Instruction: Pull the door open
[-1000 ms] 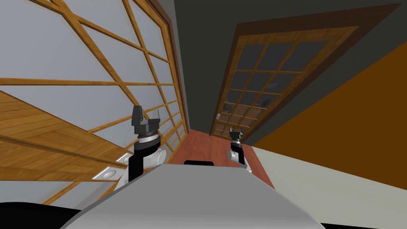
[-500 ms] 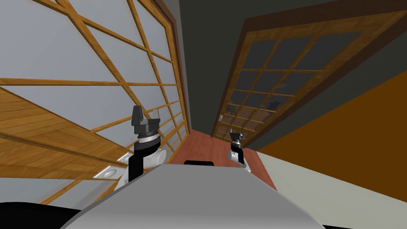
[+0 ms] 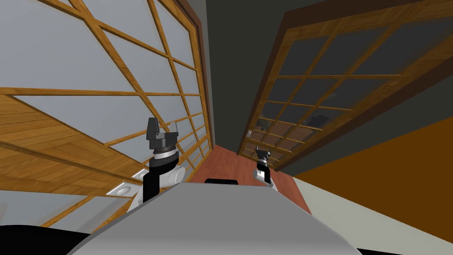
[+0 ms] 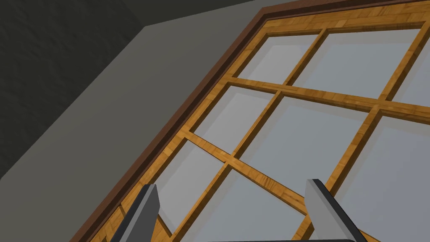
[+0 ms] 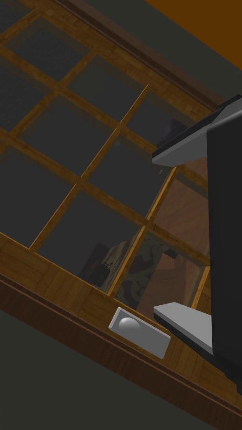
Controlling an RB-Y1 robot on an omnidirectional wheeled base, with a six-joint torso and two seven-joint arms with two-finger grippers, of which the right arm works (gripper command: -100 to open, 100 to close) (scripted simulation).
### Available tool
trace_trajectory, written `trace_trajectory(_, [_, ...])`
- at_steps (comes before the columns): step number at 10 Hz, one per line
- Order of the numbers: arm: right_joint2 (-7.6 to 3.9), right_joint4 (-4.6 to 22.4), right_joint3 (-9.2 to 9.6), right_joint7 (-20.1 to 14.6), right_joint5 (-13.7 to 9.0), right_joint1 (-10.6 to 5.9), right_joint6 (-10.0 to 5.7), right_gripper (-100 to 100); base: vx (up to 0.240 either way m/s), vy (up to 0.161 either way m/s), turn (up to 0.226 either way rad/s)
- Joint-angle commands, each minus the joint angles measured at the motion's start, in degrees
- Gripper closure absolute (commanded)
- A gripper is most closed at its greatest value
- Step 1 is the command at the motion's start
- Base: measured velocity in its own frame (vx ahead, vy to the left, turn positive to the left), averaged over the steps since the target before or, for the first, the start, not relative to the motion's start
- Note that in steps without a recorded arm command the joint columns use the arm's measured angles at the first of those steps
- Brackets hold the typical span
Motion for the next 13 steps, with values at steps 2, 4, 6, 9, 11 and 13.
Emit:
trace_trajectory(2, [-0.01, 4.3, -0.99, -3.5, -1.4, -1.46, -0.82, -100, 0.094, -0.039, 0.16])
trace_trajectory(4, [-0.02, 7.6, -1.67, -6.1, -2.3, -2.48, -1.61, -100, 0.099, -0.041, 0.148])
trace_trajectory(6, [-0.03, 10.9, -2.36, -8.7, -3.3, -3.5, -2.4, -100, 0.091, -0.047, 0.147])
trace_trajectory(9, [-0.01, 13.9, -2.99, -11.0, -4.2, -4.43, -3.11, -100, 0.06, -0.033, 0.086])
trace_trajectory(11, [0.01, 16.7, -3.61, -13.3, -5.1, -5.36, -3.83, -100, 0.06, -0.049, 0.133])
trace_trajectory(13, [0.05, 19.6, -4.19, -15.5, -5.9, -6.22, -4.5, -100, 0.084, -0.049, 0.132])
